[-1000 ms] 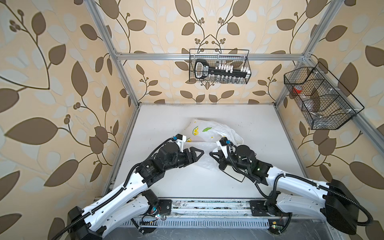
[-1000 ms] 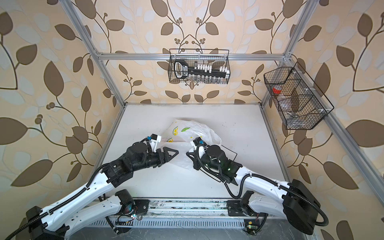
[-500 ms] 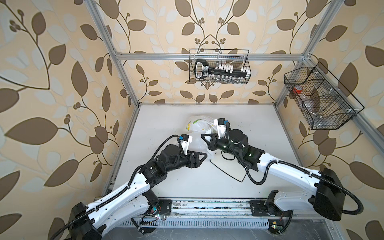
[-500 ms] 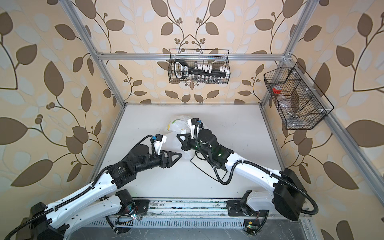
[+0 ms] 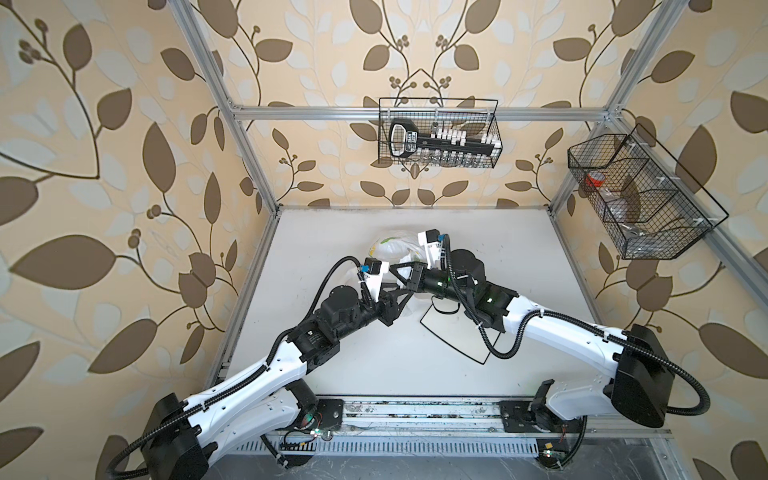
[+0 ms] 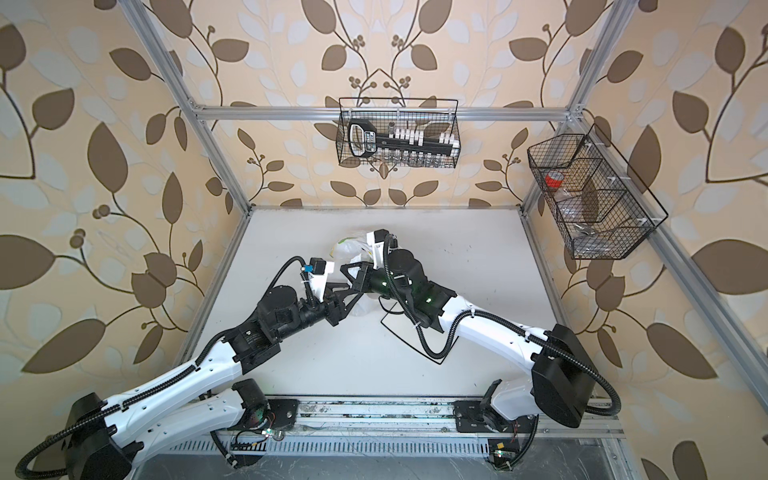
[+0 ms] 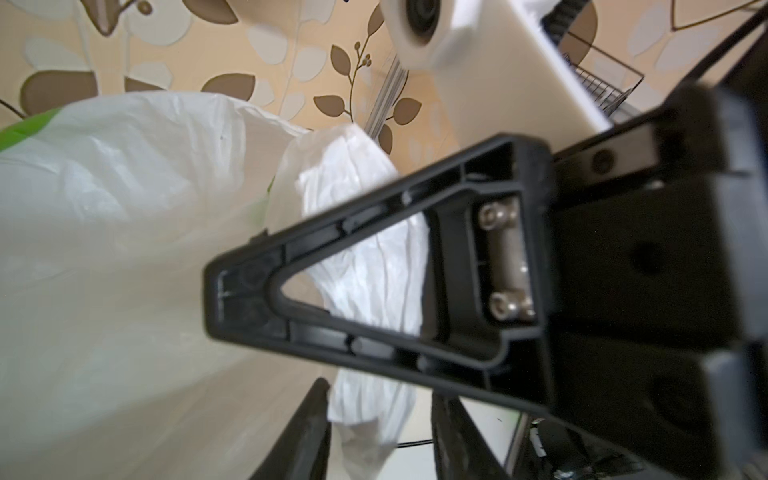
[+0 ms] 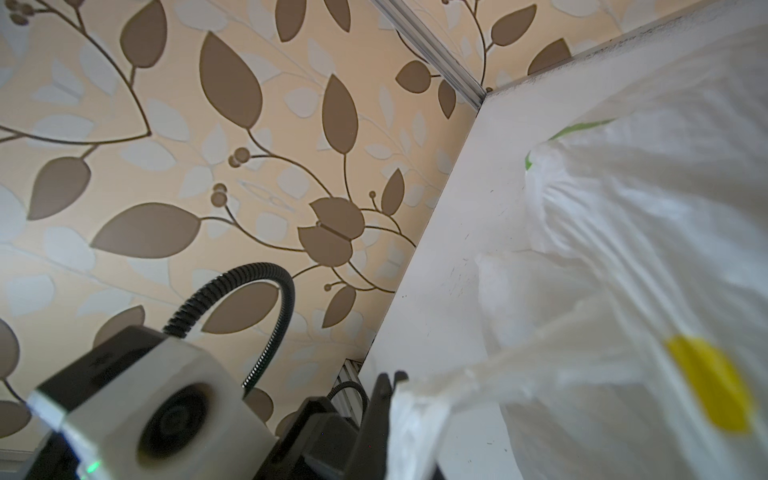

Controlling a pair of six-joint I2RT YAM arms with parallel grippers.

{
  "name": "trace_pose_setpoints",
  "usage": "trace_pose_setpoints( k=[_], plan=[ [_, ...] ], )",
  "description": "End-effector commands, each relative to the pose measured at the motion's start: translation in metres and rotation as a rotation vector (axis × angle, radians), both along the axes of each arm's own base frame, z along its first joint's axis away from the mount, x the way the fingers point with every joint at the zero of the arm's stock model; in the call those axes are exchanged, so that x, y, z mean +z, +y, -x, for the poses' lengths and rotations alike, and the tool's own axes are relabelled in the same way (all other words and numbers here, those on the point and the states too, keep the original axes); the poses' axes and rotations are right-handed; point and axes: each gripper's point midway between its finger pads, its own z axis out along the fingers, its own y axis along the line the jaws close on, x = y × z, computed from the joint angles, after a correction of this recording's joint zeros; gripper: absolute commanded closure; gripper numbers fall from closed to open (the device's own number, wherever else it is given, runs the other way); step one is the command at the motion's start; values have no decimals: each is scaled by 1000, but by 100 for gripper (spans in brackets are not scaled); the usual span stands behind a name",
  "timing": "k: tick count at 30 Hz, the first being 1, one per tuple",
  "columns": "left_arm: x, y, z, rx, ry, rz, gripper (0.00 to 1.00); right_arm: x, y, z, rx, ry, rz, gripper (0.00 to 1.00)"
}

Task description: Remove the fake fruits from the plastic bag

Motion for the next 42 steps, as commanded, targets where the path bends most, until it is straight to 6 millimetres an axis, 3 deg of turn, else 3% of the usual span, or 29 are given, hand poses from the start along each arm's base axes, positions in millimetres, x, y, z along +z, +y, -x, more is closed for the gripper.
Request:
trace_pose_setpoints(
  k=[1, 4, 9, 10, 13, 15, 17, 23, 25, 29, 31, 35, 42],
  plan=[
    [19, -4, -8, 22, -75, 20, 64, 20, 9, 2, 23, 1, -62, 100],
    [13, -5, -9, 19, -67, 3, 70, 22, 11, 1, 21, 2, -67, 100],
    [13, -1, -10, 42, -85, 10, 96, 21, 13, 1, 28, -7, -58, 100],
    [13, 1, -11, 51, -84, 8, 100, 20, 10, 0, 22, -14, -47, 96],
    [11, 8, -13, 91, -71, -7, 100, 27, -2, -1, -1, -80, -6, 55],
    [8, 17, -17, 151, -35, -9, 100, 34, -14, 0, -14, -144, 45, 39],
    [3, 30, -22, 225, 18, -26, 100, 41, -29, 7, -17, -207, 97, 31],
    [-12, 52, -21, 336, 124, -59, 100, 56, -80, 53, 58, -485, 228, 33],
    [-15, 54, -20, 345, 139, -55, 100, 47, -106, 62, 10, -564, 330, 33],
    [-15, 58, -18, 356, 145, -41, 100, 16, -153, 54, -142, -644, 565, 36],
    [-15, 60, -17, 361, 146, -38, 100, 10, -153, 59, -93, -704, 625, 38],
    [-12, 63, -15, 362, 140, -42, 100, 7, -127, 74, 83, -824, 646, 39],
    [-9, 63, -12, 354, 139, -46, 100, -3, -107, 65, 103, -1042, 782, 36]
  ],
)
